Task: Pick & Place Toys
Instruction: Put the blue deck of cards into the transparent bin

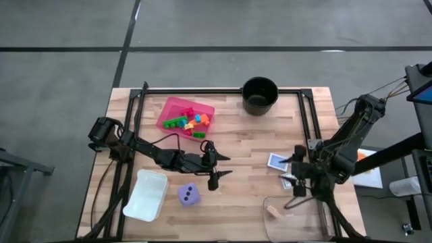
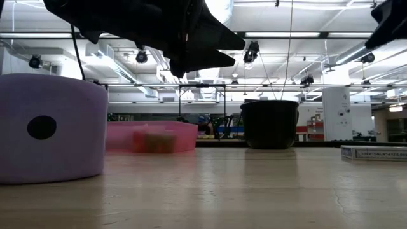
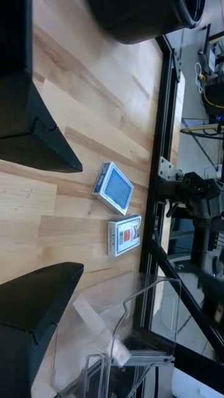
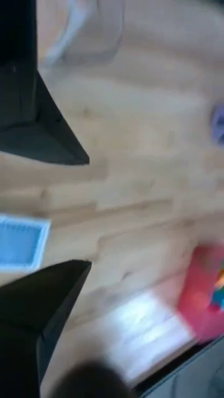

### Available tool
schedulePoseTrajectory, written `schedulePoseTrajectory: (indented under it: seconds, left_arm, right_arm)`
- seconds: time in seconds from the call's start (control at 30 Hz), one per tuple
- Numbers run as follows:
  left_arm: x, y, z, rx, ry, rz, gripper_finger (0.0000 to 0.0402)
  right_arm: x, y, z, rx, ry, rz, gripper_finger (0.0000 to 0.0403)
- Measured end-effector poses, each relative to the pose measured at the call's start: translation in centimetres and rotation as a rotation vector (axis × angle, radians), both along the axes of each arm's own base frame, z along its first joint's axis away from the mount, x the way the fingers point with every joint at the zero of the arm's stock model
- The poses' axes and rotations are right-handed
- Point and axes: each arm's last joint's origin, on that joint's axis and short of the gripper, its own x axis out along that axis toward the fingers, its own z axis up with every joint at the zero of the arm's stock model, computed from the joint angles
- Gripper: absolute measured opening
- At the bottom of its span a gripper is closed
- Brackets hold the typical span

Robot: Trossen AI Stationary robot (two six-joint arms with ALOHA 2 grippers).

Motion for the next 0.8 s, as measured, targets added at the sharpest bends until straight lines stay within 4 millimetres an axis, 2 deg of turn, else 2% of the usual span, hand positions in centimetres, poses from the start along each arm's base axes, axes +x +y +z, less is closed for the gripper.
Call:
schedulePoseTrajectory:
  seconds: [0.1, 0.33, 0.53, 0.8]
  left_arm:
    - [0.0, 0.0, 0.0, 0.000, 0.000, 0.000, 0.0253]
    - [0.0, 0.0, 0.0, -0.003, 0.000, 0.001, 0.0253]
    - [0.0, 0.0, 0.0, -0.004, 0.000, 0.002, 0.0253]
    - [0.0, 0.0, 0.0, -0.004, 0.000, 0.002, 0.0253]
  right_arm:
    - [-0.1, -0.7, -0.4, -0.027, 0.045, -0.062, 0.0205]
    - [0.1, -1.6, -0.8, -0.051, 0.155, -0.082, 0.0036]
    - [0.1, -2.6, -1.4, -0.031, 0.306, -0.107, 0.0019]
    - [0.5, -4.4, -3.4, 0.025, 0.486, -0.156, 0.0018]
